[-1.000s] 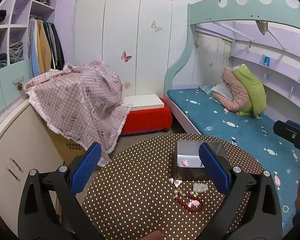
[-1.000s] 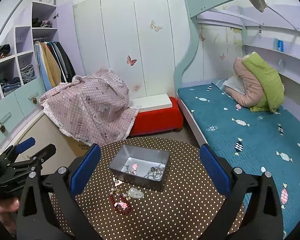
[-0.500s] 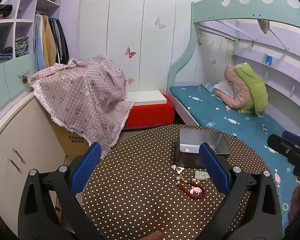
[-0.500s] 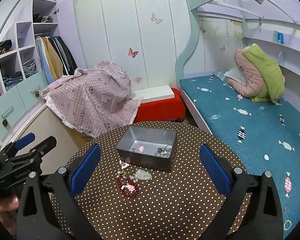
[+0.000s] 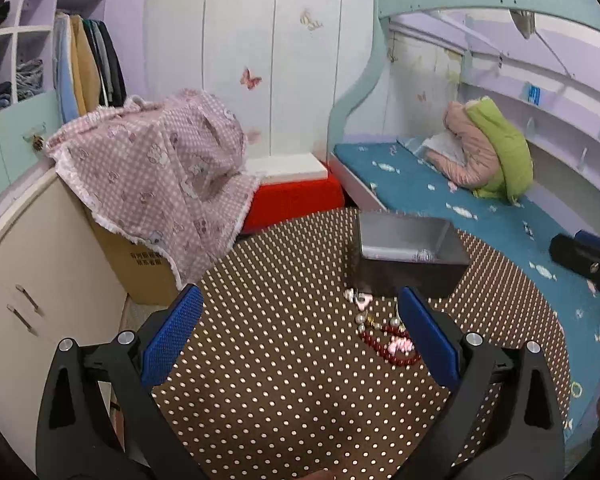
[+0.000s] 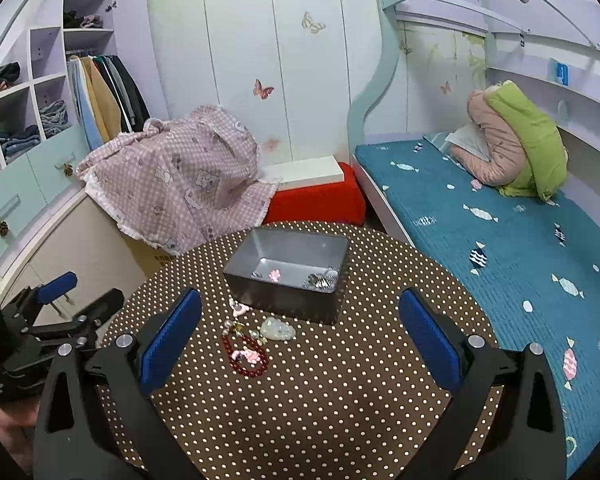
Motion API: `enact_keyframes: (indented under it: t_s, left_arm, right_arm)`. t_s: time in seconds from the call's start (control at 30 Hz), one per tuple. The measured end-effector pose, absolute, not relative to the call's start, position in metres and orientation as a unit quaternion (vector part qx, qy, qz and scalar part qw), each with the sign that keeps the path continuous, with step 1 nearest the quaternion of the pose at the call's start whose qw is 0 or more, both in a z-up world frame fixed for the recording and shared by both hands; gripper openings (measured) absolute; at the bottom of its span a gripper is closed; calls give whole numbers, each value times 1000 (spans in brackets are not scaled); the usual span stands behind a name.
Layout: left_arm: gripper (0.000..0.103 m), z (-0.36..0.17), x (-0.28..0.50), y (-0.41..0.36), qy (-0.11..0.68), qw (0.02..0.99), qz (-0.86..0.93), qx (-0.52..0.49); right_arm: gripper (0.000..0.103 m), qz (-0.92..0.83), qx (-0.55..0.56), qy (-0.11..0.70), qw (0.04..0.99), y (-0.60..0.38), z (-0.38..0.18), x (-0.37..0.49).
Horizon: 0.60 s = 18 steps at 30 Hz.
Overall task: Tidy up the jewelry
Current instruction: 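Withdraw both tools back from the tin box, then grasp a red bead piece with the left tool while the right tool grasps a pink charm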
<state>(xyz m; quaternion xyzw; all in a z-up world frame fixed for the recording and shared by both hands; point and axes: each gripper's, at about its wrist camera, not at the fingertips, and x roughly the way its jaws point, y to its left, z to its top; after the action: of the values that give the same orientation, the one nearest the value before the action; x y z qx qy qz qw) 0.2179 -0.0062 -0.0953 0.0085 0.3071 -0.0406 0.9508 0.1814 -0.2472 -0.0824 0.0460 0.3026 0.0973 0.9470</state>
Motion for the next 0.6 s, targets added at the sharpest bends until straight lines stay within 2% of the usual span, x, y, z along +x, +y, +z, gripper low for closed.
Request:
enact_keyframes:
  t_s: [0.6]
  left_arm:
    - [97,-202,295,-48,438,895,-75,47]
  right_arm:
    - [95,94,56,372,922,-260,-132,204]
